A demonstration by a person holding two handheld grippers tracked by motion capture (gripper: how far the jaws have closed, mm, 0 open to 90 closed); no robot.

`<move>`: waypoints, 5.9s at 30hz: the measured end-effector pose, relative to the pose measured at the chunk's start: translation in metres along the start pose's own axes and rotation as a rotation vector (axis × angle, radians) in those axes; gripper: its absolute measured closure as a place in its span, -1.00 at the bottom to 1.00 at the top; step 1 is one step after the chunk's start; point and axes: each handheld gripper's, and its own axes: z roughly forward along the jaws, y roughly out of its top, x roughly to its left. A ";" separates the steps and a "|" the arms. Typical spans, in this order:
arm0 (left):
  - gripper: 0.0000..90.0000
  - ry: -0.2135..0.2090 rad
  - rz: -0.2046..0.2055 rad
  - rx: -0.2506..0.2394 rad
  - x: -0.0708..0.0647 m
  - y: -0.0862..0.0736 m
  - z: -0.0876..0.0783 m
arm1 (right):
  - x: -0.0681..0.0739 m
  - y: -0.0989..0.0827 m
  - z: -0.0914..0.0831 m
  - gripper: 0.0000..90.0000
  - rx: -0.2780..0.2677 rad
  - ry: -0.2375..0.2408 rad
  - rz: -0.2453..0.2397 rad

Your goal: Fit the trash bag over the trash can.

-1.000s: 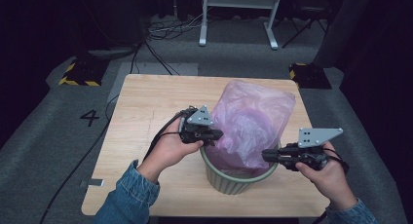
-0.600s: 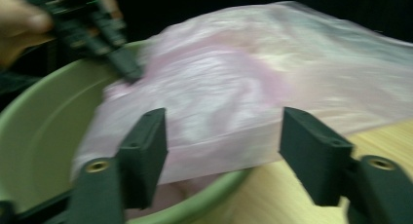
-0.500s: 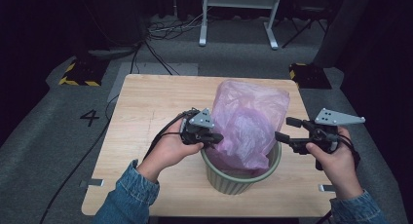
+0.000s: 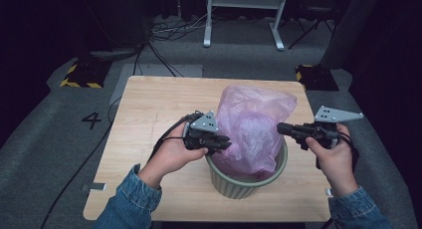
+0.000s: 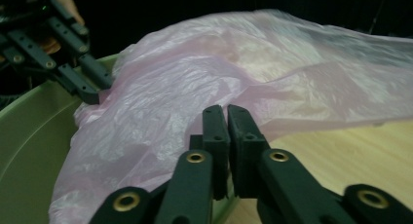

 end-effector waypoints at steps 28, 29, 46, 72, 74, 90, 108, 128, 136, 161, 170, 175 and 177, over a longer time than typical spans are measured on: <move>-0.19 -0.003 0.047 -0.137 -0.020 0.021 0.011 | 0.066 0.009 0.013 1.00 0.016 0.306 -0.321; -0.19 -0.013 0.044 -0.138 -0.021 0.020 0.013 | 0.066 0.008 0.013 1.00 0.015 0.307 -0.317; 0.89 -0.110 0.131 -0.043 -0.033 0.016 0.028 | 0.065 0.007 0.017 0.81 -0.009 0.296 -0.291; 0.79 -0.149 0.101 -0.035 -0.035 0.014 0.027 | 0.011 0.015 -0.002 0.87 -0.048 0.081 -0.124; 0.62 -0.142 0.093 -0.056 -0.036 0.015 0.025 | 0.018 0.018 -0.001 0.97 -0.057 0.096 -0.155; -0.40 -0.017 0.158 -0.242 -0.036 0.027 -0.007 | 0.059 0.028 -0.007 1.00 -0.130 0.246 -0.266; 0.81 -0.026 0.192 -0.126 -0.048 0.014 0.006 | 0.059 0.019 -0.016 0.22 -0.100 0.168 -0.252; 0.62 -0.061 0.192 -0.158 -0.055 -0.002 0.003 | 0.028 0.003 0.004 -0.09 -0.051 0.059 -0.132; -0.21 -0.049 0.161 -0.209 -0.056 -0.005 0.002 | 0.049 0.010 0.010 0.87 -0.023 0.223 -0.225; -0.32 0.006 0.054 -0.321 -0.033 -0.009 -0.047 | 0.061 -0.012 -0.001 1.00 0.054 0.271 -0.264; -0.27 0.004 0.028 -0.373 -0.022 -0.004 -0.051 | 0.058 -0.015 -0.005 1.00 0.067 0.271 -0.257; -0.24 0.005 0.032 -0.356 -0.018 -0.001 -0.048 | 0.057 -0.015 -0.008 0.94 0.055 0.265 -0.250; -0.16 -0.030 0.052 -0.344 -0.023 -0.002 -0.043 | 0.057 -0.014 -0.010 0.89 0.047 0.254 -0.249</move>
